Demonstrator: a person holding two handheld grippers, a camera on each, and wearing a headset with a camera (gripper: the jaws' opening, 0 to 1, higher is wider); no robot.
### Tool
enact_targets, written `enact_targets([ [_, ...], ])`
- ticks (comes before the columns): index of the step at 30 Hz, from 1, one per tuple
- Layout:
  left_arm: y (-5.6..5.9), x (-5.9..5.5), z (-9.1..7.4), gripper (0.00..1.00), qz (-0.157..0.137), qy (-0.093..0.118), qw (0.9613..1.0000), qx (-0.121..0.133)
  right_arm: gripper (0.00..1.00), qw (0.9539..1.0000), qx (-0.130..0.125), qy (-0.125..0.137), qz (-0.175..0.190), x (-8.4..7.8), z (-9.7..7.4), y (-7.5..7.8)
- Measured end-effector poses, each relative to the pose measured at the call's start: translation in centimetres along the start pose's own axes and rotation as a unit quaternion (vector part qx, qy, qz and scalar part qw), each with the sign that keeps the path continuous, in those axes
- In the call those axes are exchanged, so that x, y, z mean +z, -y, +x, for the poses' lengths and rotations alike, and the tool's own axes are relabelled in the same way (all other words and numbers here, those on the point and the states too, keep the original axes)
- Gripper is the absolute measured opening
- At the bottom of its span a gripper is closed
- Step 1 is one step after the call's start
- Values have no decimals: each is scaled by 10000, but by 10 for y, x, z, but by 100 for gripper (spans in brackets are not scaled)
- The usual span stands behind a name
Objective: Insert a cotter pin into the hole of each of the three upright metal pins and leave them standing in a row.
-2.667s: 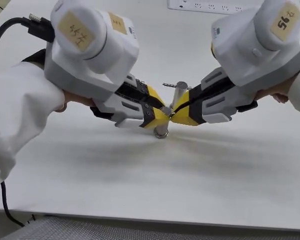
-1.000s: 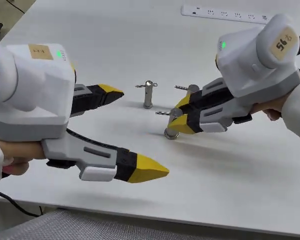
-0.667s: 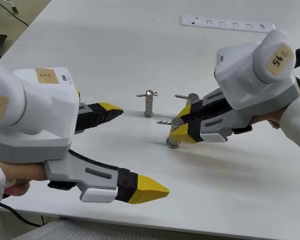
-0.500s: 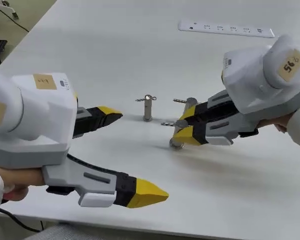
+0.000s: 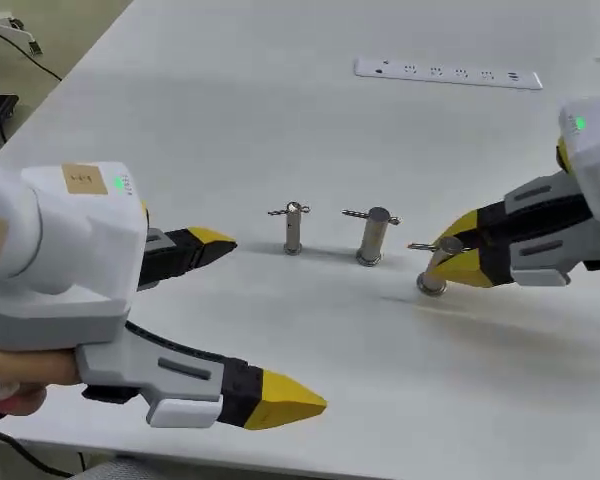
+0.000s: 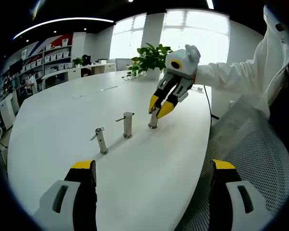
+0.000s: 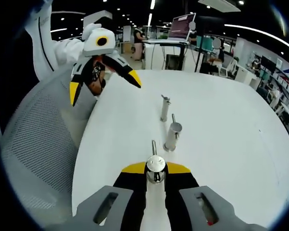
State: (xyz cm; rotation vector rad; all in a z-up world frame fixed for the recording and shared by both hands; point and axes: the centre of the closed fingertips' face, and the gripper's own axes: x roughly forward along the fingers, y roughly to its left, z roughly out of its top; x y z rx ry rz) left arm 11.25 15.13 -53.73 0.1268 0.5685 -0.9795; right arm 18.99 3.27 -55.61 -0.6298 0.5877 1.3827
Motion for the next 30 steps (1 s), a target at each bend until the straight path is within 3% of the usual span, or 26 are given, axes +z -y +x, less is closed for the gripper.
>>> enact_targets([
  [5,-1,-3,-3,97,-117,-20,9999,79,8,9999,-64,-11,82,-16,-8,19],
  [15,6,-8,-4,96,-218,-20,9997,119,8,9998,-150,41,112,-22,-5,39],
  [30,9,-10,-5,94,-408,-10,9991,123,8,10000,-34,19,91,-21,6,38],
])
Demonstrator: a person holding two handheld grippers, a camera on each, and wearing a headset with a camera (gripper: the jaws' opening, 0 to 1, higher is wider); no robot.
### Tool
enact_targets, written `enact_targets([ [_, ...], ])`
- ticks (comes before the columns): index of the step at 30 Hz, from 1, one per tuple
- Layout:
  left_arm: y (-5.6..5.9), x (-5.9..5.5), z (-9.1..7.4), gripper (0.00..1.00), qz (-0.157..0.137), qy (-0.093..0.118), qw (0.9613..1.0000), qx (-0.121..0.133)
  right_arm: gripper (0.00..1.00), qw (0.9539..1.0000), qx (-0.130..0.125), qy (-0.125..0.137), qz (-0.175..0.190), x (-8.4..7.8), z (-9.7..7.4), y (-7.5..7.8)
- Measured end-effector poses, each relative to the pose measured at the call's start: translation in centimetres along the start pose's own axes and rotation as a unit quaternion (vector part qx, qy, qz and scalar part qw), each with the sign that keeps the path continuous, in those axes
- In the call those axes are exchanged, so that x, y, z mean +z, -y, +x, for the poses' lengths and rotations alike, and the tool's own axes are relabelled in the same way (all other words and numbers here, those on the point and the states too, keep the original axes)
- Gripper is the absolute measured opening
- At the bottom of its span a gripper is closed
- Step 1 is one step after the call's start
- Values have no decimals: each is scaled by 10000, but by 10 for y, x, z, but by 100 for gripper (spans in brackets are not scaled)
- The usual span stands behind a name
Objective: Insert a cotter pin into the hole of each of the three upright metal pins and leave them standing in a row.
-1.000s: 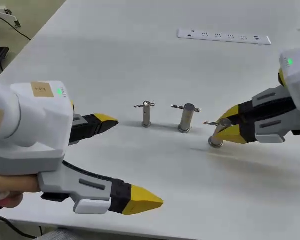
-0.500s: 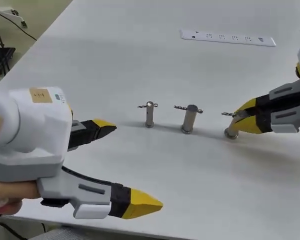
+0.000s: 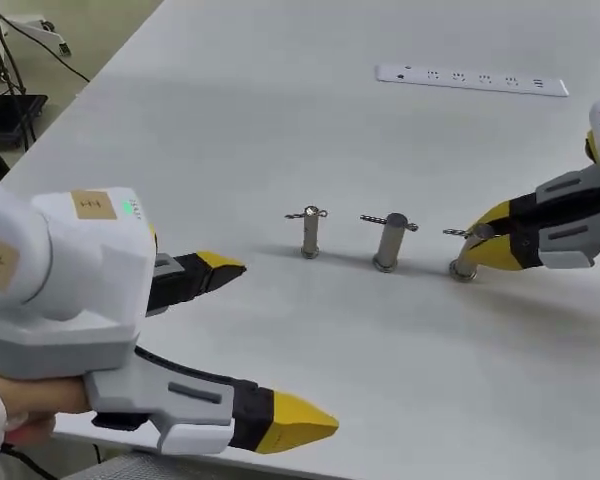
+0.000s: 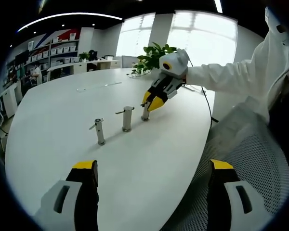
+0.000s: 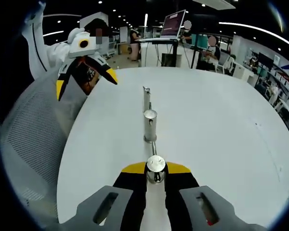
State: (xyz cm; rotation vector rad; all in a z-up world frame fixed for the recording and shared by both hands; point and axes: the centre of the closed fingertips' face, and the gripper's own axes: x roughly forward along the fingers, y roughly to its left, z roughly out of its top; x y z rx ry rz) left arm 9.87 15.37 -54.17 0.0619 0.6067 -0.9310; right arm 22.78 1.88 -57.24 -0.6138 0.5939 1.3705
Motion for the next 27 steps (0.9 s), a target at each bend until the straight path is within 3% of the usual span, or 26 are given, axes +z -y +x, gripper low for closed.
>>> enact_targets([
  [15,-4,-2,3,92,-24,-96,9999,20,10,9999,-64,94,80,1,0,3],
  [19,-5,-5,3,92,-56,-111,9999,46,27,9996,-144,232,102,6,-2,4],
  [23,-5,-7,3,92,-50,-142,9999,62,31,9991,-168,357,155,15,-8,0],
  [27,-7,-4,0,92,-80,-86,9998,131,44,9974,-281,603,269,30,-17,-7],
])
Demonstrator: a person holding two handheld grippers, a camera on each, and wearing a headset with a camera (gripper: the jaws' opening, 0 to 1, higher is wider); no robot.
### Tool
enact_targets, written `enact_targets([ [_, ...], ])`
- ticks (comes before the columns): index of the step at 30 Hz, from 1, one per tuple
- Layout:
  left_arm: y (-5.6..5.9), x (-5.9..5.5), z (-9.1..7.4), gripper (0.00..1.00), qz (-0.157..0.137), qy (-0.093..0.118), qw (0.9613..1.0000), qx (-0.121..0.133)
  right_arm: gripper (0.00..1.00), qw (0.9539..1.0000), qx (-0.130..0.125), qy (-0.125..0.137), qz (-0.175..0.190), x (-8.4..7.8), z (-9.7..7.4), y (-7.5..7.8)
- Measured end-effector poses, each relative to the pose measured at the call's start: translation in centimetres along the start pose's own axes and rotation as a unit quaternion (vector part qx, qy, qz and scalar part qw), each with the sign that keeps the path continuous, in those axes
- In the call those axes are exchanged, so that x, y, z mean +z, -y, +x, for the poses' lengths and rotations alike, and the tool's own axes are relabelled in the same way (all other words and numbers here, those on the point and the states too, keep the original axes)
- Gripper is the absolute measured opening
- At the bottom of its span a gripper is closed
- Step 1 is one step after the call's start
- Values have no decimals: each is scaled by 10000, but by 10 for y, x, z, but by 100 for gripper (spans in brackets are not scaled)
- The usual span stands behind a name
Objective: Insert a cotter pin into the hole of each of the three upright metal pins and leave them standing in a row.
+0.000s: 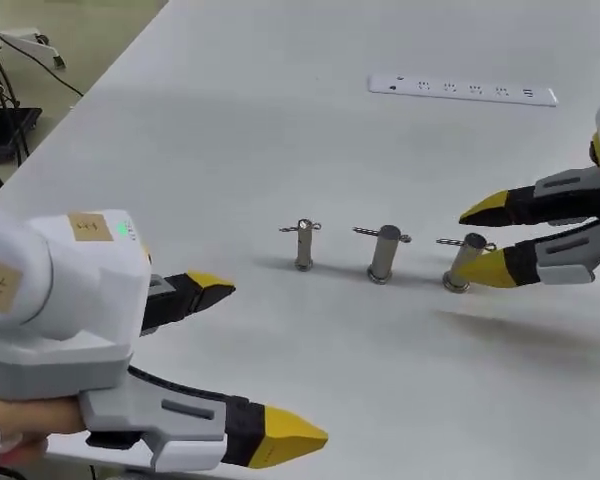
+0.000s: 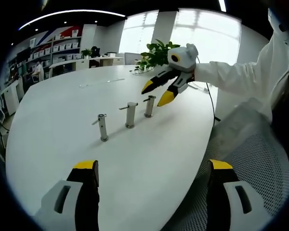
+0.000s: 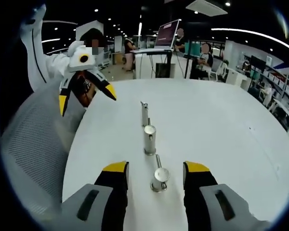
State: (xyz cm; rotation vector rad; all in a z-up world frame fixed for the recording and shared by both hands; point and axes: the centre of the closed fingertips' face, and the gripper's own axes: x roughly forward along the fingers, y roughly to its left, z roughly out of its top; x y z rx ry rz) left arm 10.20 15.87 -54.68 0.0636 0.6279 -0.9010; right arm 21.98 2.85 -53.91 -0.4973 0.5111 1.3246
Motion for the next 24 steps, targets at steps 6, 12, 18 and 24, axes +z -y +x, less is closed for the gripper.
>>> enact_targets([
  [6,-9,9,-5,92,-127,241,9994,204,56,9984,-304,355,313,16,-17,-10],
  [12,-12,18,-11,93,-385,523,9975,264,72,9933,-612,610,767,14,-31,-18],
  [18,-20,20,-19,94,-502,576,9961,448,80,9875,-942,521,1152,0,-47,-25],
  [24,-21,15,-25,95,-742,547,9944,525,85,9808,-1128,495,1513,-9,-56,-35],
])
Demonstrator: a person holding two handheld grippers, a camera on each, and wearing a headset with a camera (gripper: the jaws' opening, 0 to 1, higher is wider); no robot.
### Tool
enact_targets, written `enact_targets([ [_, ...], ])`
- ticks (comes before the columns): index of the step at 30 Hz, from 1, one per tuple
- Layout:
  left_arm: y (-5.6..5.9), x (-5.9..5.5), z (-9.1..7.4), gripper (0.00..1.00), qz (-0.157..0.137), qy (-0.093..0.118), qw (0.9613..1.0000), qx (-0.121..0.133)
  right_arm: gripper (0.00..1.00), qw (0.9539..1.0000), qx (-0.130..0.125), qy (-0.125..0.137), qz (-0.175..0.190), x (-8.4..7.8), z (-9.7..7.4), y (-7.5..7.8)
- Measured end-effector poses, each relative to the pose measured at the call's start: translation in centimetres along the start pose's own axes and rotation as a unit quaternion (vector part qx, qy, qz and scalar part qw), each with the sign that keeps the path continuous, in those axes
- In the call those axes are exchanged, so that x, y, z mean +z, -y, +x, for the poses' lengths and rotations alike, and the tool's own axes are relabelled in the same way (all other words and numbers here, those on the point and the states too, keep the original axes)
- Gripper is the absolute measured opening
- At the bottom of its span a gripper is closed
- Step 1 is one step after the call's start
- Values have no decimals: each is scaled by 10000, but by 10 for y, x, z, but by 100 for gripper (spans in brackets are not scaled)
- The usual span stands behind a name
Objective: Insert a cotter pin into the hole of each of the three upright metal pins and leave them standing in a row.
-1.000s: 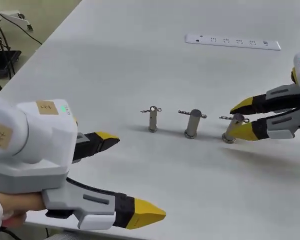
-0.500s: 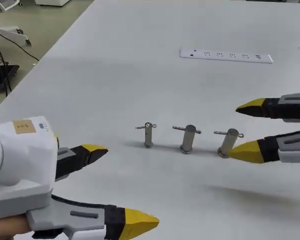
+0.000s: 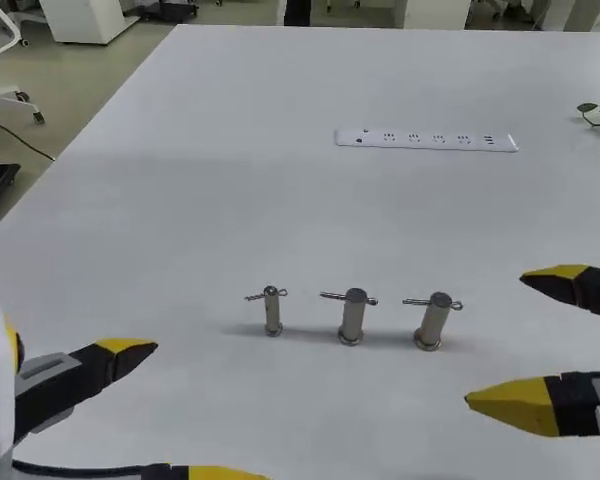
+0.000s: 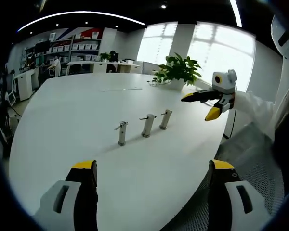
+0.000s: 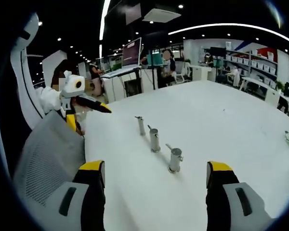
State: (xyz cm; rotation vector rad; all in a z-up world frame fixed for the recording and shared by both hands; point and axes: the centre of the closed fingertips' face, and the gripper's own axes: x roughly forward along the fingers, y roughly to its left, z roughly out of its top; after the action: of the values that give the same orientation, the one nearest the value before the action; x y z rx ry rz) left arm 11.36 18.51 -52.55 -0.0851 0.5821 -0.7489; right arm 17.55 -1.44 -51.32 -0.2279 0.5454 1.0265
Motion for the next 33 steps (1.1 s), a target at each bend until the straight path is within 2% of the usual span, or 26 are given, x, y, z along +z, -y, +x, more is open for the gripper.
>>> enact_targets([
  [3,-3,5,-1,95,-219,195,9995,129,87,9998,-120,-40,133,-2,-5,2],
  [5,-7,5,-1,95,-261,238,9991,241,88,9996,-161,-6,215,-2,-8,3],
  [7,-10,2,-1,95,-330,211,9989,272,87,9988,-289,19,384,-6,-11,8],
  [8,-11,-2,0,95,-396,152,9987,286,88,9973,-405,-43,609,-13,-14,12],
  [11,-13,-8,0,96,-399,17,9986,350,88,9954,-457,11,842,-19,-19,15],
  [13,-14,-9,0,96,-450,14,9982,392,89,9942,-465,1,967,-24,-23,14],
  [19,-15,-8,1,96,-538,3,9975,462,90,9918,-567,-128,1142,-31,-30,12],
  [27,-17,1,1,96,-614,161,9964,564,91,9907,-470,-323,1239,-38,-32,1],
  [33,-18,5,-2,96,-658,181,9958,608,90,9909,-505,-302,1209,-33,-37,2],
])
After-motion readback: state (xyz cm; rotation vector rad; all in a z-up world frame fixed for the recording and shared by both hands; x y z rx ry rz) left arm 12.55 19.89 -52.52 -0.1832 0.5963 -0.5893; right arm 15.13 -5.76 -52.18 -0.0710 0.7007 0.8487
